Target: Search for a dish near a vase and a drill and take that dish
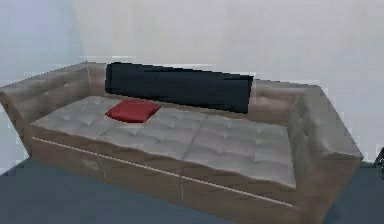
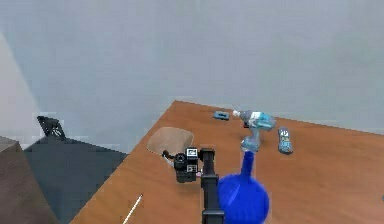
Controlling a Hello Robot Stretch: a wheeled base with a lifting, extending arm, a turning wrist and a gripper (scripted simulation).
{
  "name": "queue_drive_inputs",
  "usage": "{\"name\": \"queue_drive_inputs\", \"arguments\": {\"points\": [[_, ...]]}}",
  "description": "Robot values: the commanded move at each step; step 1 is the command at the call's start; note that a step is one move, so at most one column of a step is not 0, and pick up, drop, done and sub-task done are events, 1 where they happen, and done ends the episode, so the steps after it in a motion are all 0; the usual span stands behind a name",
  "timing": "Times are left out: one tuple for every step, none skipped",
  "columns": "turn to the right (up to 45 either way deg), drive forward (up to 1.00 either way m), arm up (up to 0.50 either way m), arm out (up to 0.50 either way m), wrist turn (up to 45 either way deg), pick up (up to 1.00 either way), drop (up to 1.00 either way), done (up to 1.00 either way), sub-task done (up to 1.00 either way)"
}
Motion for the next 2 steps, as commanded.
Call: {"name": "queue_drive_inputs", "arguments": {"points": [[0.0, 0.0, 0.1, 0.0, 0.0, 0.0, 0.0, 0.0, 0.0], [0.0, 0.0, 0.0, 0.0, 0.0, 0.0, 0.0, 1.0, 0.0]]}}
